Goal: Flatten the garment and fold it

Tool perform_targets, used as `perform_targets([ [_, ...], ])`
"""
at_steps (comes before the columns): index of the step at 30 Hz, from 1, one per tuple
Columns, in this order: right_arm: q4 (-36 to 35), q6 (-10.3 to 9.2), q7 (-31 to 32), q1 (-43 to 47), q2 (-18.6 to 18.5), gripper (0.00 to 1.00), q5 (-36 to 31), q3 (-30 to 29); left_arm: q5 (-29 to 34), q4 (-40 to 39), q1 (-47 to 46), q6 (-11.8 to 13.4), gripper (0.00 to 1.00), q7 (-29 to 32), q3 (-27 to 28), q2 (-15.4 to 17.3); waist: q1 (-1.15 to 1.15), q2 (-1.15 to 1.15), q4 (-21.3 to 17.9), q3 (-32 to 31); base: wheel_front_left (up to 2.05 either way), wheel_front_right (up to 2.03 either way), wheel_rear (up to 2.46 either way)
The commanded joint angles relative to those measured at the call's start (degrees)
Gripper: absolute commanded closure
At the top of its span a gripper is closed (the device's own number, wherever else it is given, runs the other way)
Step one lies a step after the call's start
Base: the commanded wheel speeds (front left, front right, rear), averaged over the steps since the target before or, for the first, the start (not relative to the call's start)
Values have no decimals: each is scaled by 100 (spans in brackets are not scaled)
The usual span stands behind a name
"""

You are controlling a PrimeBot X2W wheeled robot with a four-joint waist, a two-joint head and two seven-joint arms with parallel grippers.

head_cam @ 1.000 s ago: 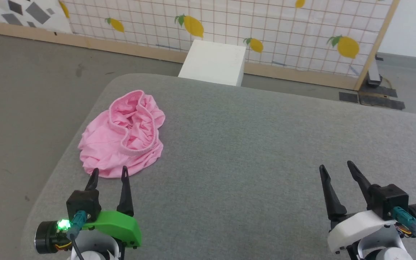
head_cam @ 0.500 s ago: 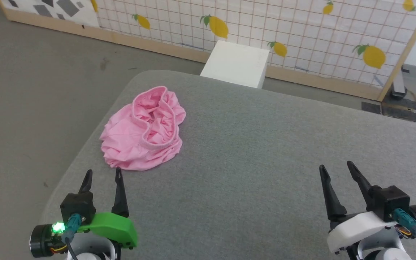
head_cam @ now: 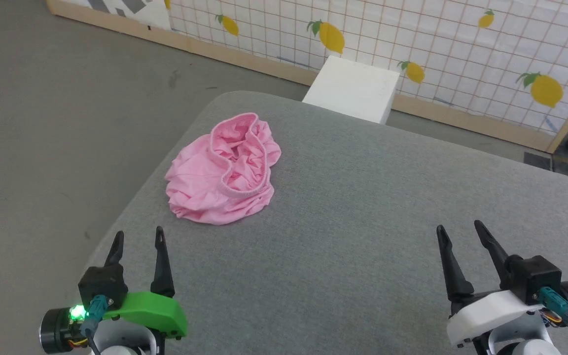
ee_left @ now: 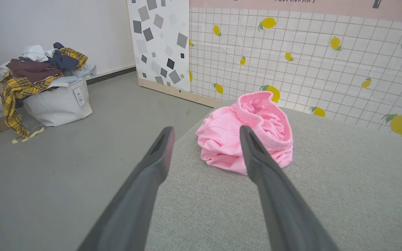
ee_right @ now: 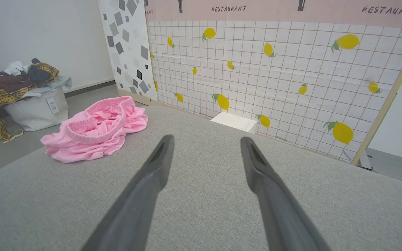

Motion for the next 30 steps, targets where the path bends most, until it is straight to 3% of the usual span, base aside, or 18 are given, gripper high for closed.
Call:
perform_targets([
  [1,30,-6,-64,-89,5,0,61,-12,-57,29,84,66,0,-55,-12,54,0,0,85,2,0,0,0],
  [30,130,-8,-276,-97,8,0,201,-73,-450,182,139,406,0,-416,-190,202,0,0,841,-35,0,0,0],
])
